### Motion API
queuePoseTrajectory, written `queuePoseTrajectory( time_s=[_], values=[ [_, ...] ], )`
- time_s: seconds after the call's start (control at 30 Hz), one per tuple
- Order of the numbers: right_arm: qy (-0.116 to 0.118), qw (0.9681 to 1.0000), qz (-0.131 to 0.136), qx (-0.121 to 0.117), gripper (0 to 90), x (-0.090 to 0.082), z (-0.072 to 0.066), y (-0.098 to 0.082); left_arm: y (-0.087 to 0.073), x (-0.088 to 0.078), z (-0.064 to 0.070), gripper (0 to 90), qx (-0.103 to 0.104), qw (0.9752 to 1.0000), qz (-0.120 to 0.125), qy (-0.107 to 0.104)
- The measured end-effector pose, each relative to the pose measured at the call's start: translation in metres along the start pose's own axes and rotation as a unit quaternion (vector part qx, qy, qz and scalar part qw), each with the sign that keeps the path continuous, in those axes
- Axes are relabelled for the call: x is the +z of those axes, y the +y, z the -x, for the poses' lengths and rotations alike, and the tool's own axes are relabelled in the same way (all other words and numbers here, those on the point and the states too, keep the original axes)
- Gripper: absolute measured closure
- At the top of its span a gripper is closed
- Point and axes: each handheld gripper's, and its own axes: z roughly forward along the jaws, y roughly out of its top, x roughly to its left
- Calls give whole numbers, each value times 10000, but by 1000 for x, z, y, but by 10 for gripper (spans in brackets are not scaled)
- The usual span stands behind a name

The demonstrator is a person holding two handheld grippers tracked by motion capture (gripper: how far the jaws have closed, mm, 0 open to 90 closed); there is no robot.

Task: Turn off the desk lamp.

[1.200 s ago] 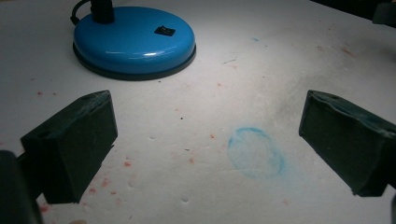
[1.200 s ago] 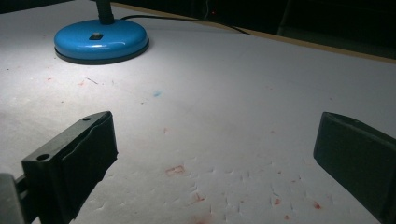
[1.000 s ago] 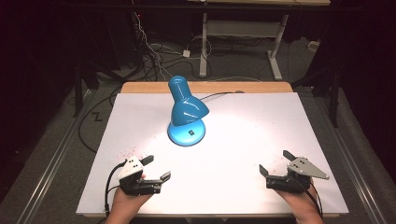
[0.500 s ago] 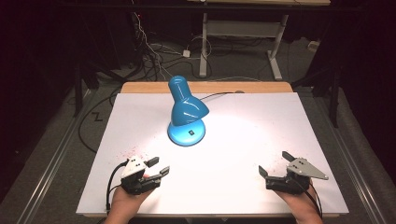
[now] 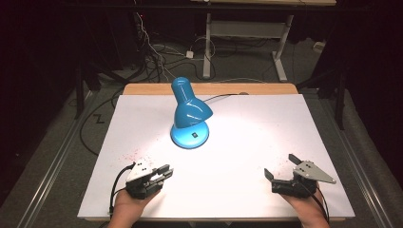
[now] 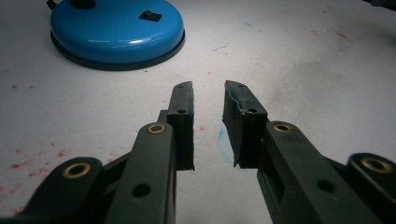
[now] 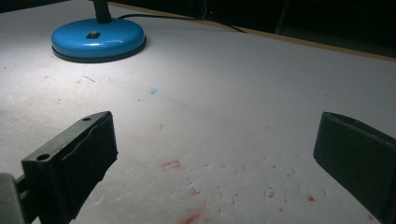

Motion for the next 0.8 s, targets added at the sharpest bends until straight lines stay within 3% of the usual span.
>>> queuePoseTrajectory(
  time_s=[0.27, 0.47, 0.57, 0.8],
  values=[
    [38, 10000, -2, -39, 1, 0, -2, 0, -1, 0, -4, 878, -106, 9999, -70, -62],
    [72, 10000, -3, -65, 1, 0, -5, 0, -2, 1, -5, 879, -121, 9998, -92, -111],
    [66, 10000, 1, -66, 1, 0, -5, 0, -3, 1, -6, 879, -305, 9994, 23, -145],
    [33, 10000, 11, -93, 1, 0, -6, 0, -2, 0, -7, 877, -377, 9992, 98, 73]
  ],
)
